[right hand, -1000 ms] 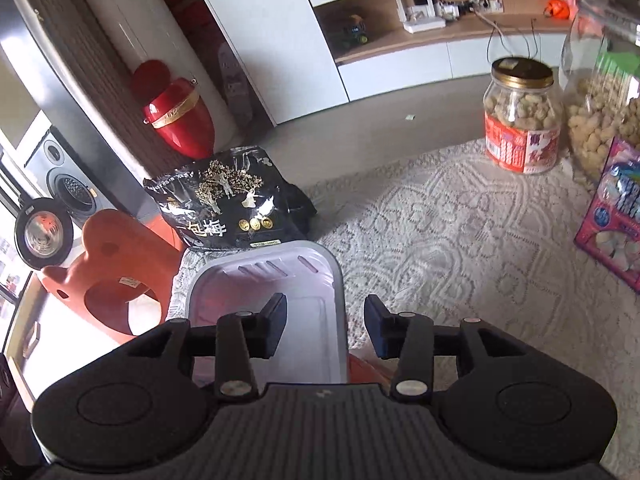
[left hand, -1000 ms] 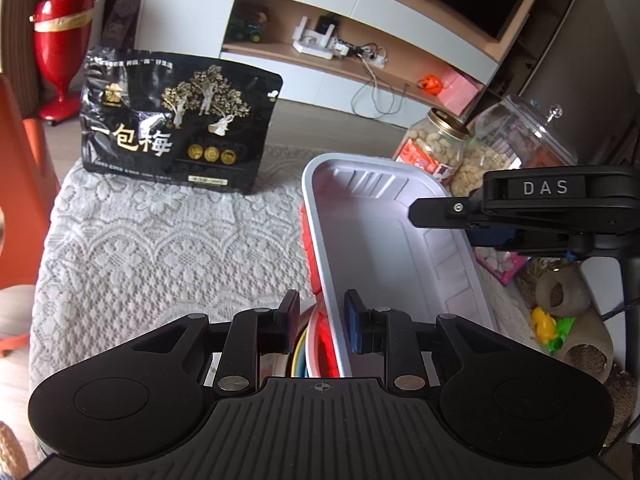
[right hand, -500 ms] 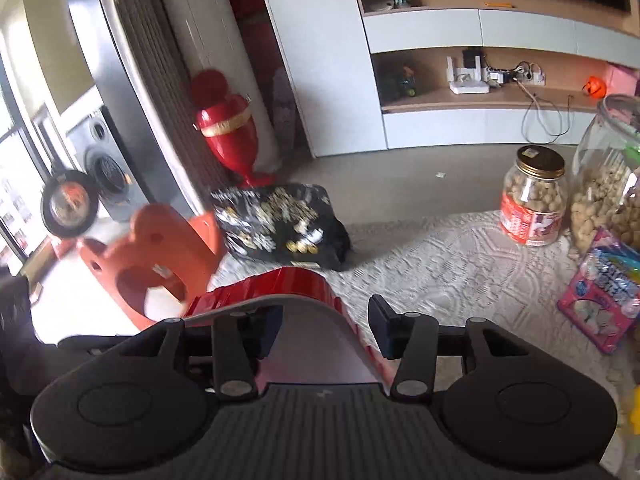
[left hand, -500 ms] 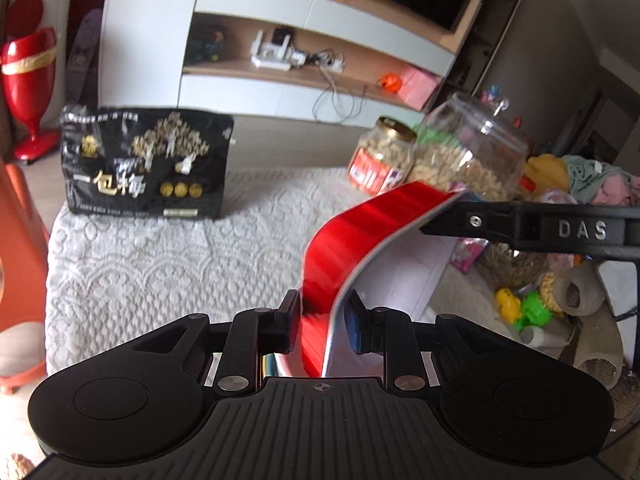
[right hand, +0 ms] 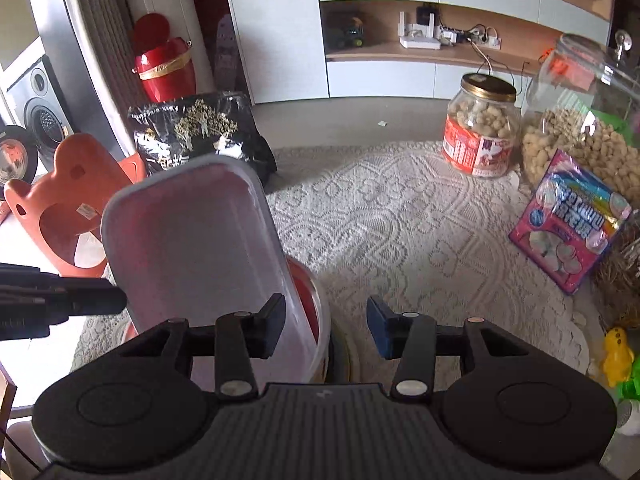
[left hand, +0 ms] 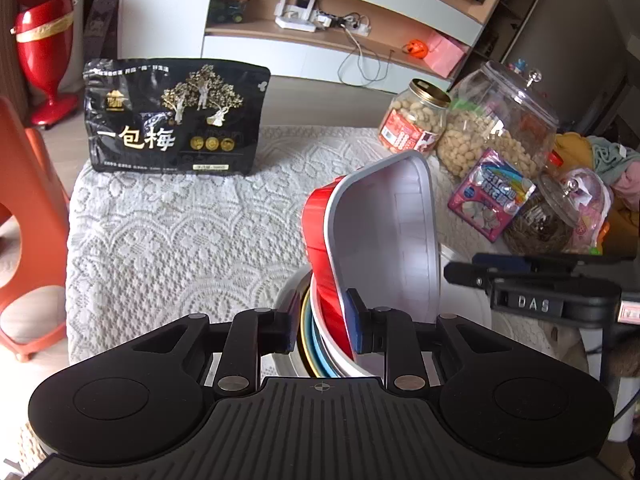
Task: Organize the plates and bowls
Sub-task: 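Lower the white tray into the top white bowl and open both grippers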
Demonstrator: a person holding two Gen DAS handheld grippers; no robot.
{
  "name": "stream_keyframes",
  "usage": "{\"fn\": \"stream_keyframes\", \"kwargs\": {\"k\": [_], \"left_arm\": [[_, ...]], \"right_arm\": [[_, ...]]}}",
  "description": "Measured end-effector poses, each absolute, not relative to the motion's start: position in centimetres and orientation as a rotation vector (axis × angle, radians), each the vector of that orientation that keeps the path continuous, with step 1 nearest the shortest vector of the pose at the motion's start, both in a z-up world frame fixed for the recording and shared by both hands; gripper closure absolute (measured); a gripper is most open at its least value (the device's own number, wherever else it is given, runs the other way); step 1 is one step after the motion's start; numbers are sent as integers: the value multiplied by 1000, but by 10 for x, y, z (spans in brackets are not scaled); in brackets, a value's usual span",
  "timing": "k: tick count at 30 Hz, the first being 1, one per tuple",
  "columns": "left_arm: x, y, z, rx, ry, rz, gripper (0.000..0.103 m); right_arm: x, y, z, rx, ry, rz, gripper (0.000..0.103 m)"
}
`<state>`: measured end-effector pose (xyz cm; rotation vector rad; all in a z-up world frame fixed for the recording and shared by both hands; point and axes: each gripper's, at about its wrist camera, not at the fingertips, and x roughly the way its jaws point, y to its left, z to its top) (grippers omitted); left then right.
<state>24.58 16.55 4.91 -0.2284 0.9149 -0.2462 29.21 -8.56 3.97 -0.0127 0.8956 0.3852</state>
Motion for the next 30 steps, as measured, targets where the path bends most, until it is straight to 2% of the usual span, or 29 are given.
{"fn": "stream_keyframes", "kwargs": {"k": [1, 2, 5, 9, 15, 18, 20, 25, 30], "left_arm": [[247, 165, 48, -232, 909, -247, 77], [247, 165, 47, -235, 900, -251, 77], [248, 164, 43, -274, 878, -275, 80], [248, 158, 42, -296, 883, -308, 80], [232, 142, 54, -169, 815, -201, 80], [215, 138, 60, -173, 781, -160, 80], [199, 134, 63, -191, 759, -131, 80], [144, 121, 61, -290, 688, -32, 80], [83, 92, 24, -423, 672, -42, 80]], "right_arm": [[288, -87, 36, -10, 904, 389, 74], [284, -88, 33, -9, 908, 383, 77], [266, -88, 27, 13, 907, 402, 81], [248, -75, 24, -56, 872, 406, 80], [239, -82, 25, -69, 851, 428, 79], [222, -98, 39, -14, 797, 482, 69], [205, -109, 49, -4, 733, 494, 59], [166, -125, 53, -31, 591, 501, 58], [125, -143, 35, 57, 533, 552, 53]]}}
